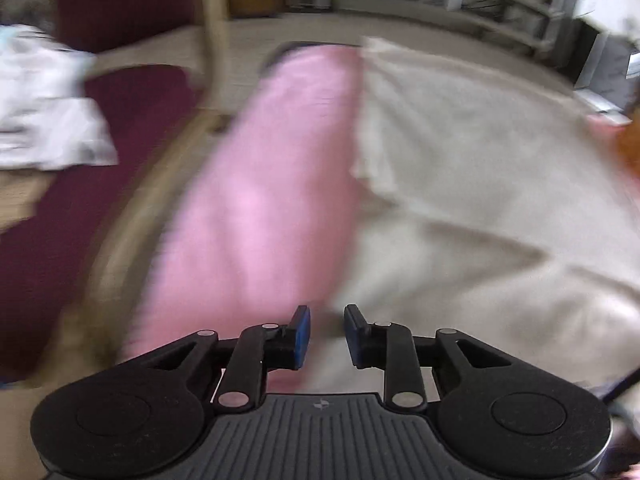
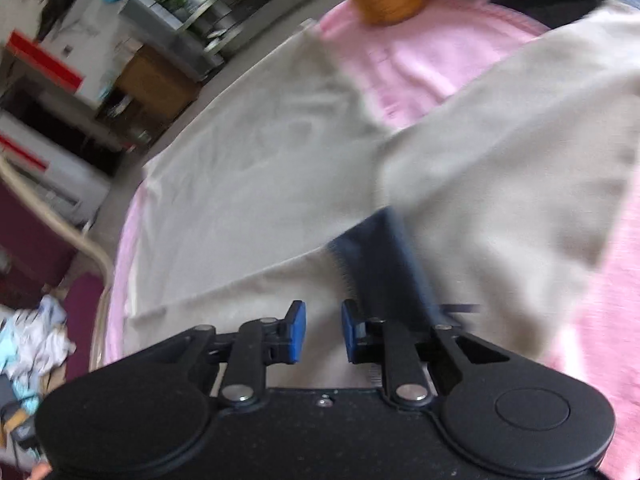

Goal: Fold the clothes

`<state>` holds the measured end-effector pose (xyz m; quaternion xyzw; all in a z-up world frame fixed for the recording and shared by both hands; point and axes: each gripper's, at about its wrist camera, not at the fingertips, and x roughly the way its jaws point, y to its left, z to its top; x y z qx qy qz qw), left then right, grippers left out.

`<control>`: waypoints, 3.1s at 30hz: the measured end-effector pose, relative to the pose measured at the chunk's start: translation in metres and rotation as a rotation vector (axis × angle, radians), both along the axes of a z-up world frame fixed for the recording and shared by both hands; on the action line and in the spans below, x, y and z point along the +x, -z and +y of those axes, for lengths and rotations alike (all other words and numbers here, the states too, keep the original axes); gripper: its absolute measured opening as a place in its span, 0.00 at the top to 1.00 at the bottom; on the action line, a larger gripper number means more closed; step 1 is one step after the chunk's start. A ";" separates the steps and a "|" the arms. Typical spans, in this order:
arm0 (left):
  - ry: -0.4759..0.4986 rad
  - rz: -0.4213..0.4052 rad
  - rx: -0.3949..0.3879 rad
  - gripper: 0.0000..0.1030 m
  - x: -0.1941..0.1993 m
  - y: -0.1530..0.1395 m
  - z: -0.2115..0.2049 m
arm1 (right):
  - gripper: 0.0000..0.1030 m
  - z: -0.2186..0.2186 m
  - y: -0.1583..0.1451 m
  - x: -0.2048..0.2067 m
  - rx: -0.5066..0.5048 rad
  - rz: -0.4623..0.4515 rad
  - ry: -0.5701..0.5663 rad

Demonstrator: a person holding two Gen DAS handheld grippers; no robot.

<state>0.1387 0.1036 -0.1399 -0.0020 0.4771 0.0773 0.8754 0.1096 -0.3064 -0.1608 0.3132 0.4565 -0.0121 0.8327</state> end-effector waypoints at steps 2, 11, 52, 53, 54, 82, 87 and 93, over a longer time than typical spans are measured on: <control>-0.010 0.003 0.008 0.86 -0.015 -0.006 0.006 | 0.80 -0.002 -0.015 -0.014 -0.107 -0.012 0.034; 0.184 -0.103 -0.019 0.71 -0.060 -0.023 -0.024 | 0.77 0.000 -0.053 -0.050 -0.146 -0.177 -0.039; 0.204 -0.094 0.043 0.71 -0.071 -0.006 -0.030 | 0.91 0.025 -0.016 -0.079 -0.330 0.053 -0.085; 0.209 -0.117 0.026 0.71 -0.073 -0.012 -0.031 | 0.88 0.018 -0.022 -0.079 -0.296 0.017 -0.059; 0.214 -0.137 0.009 0.71 -0.074 -0.018 -0.032 | 0.88 0.011 -0.029 -0.080 -0.262 -0.017 -0.033; 0.564 0.100 -0.001 0.70 -0.021 -0.009 -0.250 | 0.69 -0.249 0.009 -0.047 0.150 -0.238 0.898; 0.567 0.097 0.003 0.70 -0.019 -0.011 -0.254 | 0.75 -0.279 0.026 -0.039 0.175 -0.256 0.955; 0.564 0.043 0.019 0.70 -0.017 -0.022 -0.262 | 0.77 -0.296 0.031 -0.015 0.062 -0.236 0.934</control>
